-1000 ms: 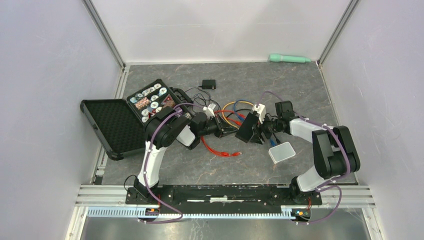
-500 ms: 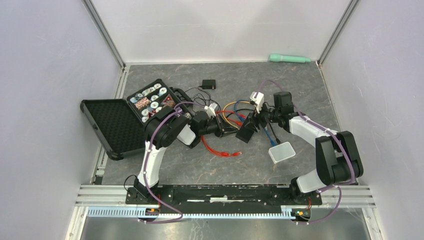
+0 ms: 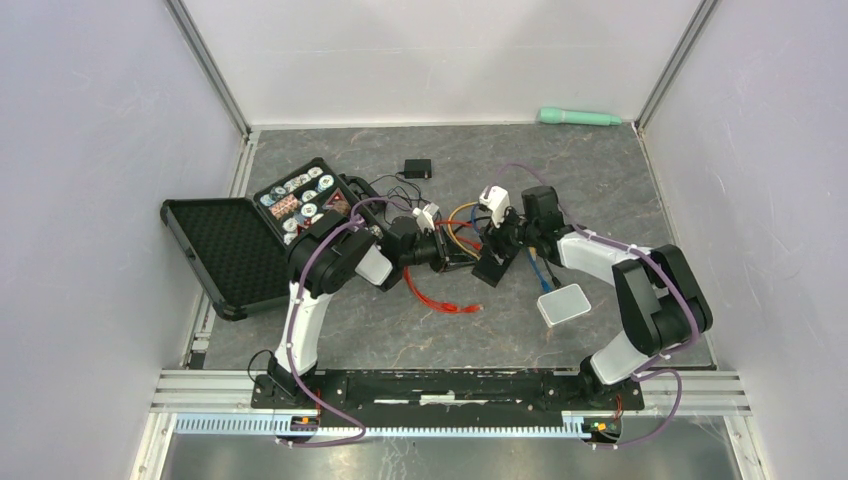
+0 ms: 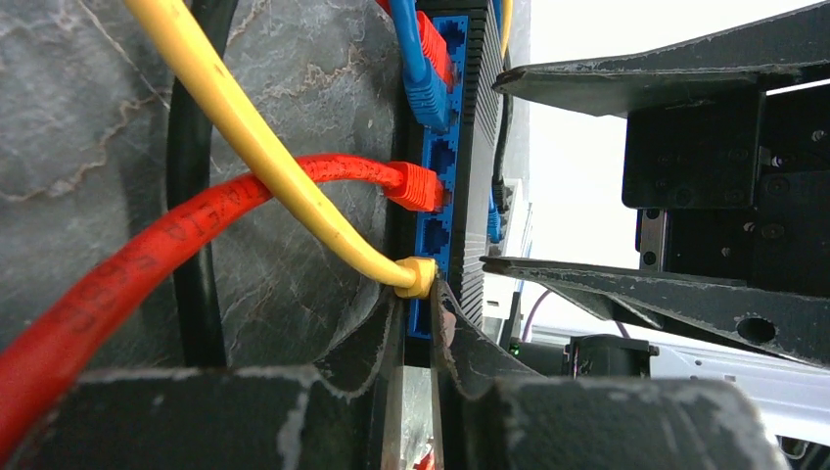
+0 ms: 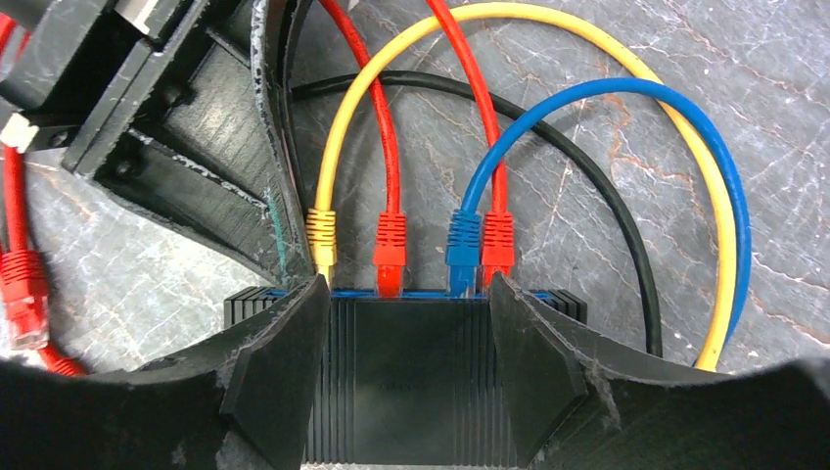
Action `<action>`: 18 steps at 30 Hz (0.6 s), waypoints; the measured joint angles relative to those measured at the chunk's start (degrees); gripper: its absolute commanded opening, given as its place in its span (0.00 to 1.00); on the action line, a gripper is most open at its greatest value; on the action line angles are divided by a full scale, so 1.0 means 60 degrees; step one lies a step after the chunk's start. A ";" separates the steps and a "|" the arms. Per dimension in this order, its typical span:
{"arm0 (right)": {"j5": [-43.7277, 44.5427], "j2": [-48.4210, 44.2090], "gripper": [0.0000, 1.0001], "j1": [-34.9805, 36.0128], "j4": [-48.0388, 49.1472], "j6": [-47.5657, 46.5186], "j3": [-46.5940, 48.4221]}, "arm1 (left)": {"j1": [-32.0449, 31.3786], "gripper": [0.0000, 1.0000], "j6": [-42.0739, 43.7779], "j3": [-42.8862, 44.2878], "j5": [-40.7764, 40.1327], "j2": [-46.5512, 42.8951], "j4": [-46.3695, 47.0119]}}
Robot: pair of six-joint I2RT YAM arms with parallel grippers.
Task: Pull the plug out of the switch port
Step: Pull the connector from the switch port.
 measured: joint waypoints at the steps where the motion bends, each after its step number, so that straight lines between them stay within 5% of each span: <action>1: 0.0182 0.0004 0.67 0.0055 -0.0007 0.0000 0.0000 | 0.0004 0.02 0.0029 0.0022 0.0029 0.0000 -0.0036; 18: 0.1490 -0.0004 0.61 0.0565 0.0579 0.0364 -0.0328 | 0.0321 0.02 0.0040 0.0131 0.0408 0.0000 -0.0280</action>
